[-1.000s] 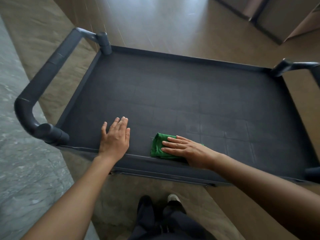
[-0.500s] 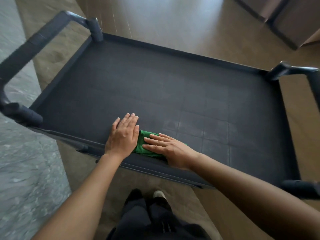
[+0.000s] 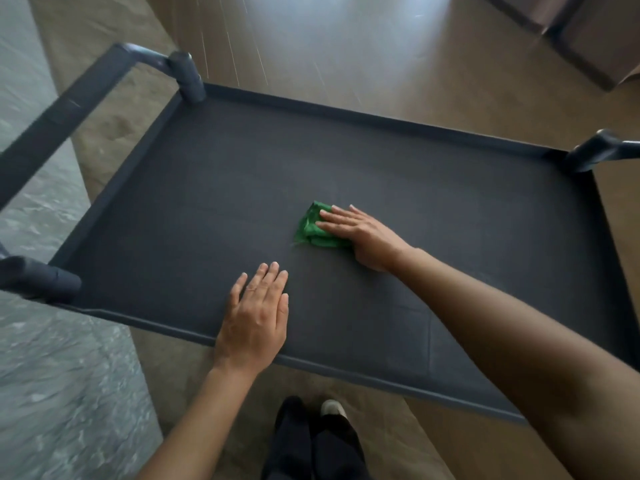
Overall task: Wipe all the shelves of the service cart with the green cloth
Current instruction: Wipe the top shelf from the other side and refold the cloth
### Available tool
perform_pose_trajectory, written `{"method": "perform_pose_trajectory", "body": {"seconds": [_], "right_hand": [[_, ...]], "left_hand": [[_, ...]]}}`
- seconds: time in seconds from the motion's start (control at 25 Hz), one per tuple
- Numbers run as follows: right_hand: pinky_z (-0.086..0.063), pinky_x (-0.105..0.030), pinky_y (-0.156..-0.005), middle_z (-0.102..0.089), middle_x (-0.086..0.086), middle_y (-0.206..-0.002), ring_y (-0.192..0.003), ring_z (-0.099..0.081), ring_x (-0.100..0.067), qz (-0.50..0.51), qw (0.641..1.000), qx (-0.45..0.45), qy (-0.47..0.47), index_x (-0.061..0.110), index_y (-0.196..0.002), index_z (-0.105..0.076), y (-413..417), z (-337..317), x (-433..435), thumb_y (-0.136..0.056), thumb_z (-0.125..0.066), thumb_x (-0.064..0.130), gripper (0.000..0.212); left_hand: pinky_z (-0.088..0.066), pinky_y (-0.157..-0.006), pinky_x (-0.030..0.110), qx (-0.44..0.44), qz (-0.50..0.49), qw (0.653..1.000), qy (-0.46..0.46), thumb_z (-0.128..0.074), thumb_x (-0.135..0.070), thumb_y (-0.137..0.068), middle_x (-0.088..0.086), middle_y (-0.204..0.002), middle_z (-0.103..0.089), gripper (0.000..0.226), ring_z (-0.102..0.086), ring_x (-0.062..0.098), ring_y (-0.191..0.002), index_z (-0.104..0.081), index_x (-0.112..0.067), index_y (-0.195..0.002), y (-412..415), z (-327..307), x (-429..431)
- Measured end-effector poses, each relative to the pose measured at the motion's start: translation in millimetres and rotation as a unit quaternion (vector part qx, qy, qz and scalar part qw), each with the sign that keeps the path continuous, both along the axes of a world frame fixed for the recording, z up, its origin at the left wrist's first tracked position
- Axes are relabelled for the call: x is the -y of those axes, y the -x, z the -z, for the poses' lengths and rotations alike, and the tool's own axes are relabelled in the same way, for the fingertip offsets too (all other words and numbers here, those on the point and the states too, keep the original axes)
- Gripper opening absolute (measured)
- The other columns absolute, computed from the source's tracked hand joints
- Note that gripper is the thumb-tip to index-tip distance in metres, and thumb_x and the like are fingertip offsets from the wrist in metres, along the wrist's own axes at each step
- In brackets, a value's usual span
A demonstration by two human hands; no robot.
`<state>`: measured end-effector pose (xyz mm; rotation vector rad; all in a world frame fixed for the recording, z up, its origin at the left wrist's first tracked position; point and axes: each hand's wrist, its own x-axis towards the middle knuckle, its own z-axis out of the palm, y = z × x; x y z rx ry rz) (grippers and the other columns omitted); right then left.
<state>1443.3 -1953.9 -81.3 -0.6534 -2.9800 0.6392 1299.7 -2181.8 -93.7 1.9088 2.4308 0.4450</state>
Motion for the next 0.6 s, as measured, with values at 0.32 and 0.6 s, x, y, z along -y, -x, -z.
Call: {"method": "perform_pose_trajectory", "body": {"seconds": [0.32,0.6], "right_hand": [[-0.003,-0.027,-0.116,-0.025,-0.005,-0.155,-0.145,-0.015,-0.019,0.147,0.989,-0.004,-0.031,0.019,-0.146,-0.034,25.5,9.5,-54.6,-0.072,-0.045,-0.014,0.081],[-0.004,-0.027,-0.116,-0.032,-0.008,-0.151,-0.143,-0.021,-0.022,0.049,0.998,-0.036,0.0,0.015,-0.142,-0.04,-6.8,0.7,53.5,-0.074,-0.049,-0.012,0.074]], "left_hand": [[-0.028,-0.111,0.042,-0.01,-0.007,1.0,-0.001,-0.03,-0.026,-0.097,0.008,-0.137,-0.054,0.047,-0.048,0.021,-0.131,-0.057,-0.007,-0.131,-0.5,-1.8,1.5],[-0.031,-0.112,0.045,0.024,-0.01,1.0,0.002,-0.028,-0.027,-0.097,0.009,-0.136,-0.055,0.049,-0.049,0.021,-0.13,-0.059,-0.007,-0.128,-2.9,-6.2,0.6]]}}
